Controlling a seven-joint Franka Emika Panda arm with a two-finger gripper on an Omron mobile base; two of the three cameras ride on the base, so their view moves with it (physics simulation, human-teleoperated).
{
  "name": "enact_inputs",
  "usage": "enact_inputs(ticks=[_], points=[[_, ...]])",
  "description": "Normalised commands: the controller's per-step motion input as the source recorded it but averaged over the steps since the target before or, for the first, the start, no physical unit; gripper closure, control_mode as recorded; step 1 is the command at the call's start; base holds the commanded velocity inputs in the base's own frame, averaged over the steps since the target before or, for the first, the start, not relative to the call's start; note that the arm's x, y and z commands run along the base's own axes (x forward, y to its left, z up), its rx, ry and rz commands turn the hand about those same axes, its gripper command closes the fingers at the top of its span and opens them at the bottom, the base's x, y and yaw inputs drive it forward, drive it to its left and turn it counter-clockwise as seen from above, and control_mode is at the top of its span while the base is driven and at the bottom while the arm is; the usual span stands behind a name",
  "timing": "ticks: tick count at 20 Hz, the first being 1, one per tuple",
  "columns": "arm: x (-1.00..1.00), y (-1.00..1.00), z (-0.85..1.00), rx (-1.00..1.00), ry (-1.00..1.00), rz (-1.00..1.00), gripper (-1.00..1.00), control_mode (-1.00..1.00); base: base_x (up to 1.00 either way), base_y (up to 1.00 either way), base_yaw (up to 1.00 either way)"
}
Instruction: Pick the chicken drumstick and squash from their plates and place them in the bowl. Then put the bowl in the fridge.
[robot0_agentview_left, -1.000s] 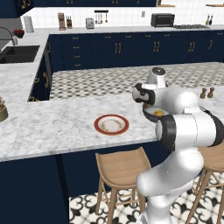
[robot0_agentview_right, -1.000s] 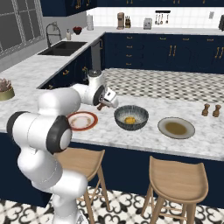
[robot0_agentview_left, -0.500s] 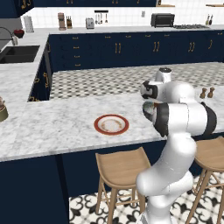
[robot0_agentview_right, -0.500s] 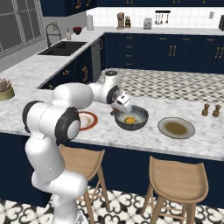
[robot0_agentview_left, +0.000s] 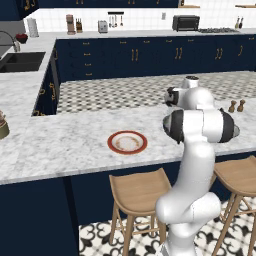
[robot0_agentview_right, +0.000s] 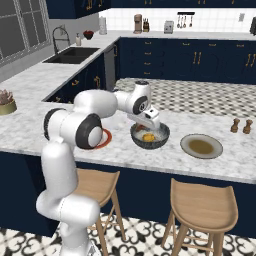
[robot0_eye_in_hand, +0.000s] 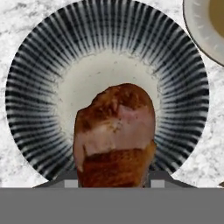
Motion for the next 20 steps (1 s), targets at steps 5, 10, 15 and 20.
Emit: enact_inputs(ticks=[5, 10, 15, 20], points=[[0.13, -0.05, -0.5, 0.02, 0.02, 0.0, 1.0, -1.0, 0.0, 0.0, 0.0], [0.03, -0.07, -0.33, 0.0, 0.0, 0.0, 1.0, -1.0, 0.0, 0.0, 0.0], [0.07, 0.0, -0.07, 0.0, 0.0, 0.0, -1.0, -1.0, 0.0, 0.0, 0.0], [0.0, 0.0, 0.01, 0.0, 0.0, 0.0, -1.0, -1.0, 0.0, 0.0, 0.0]])
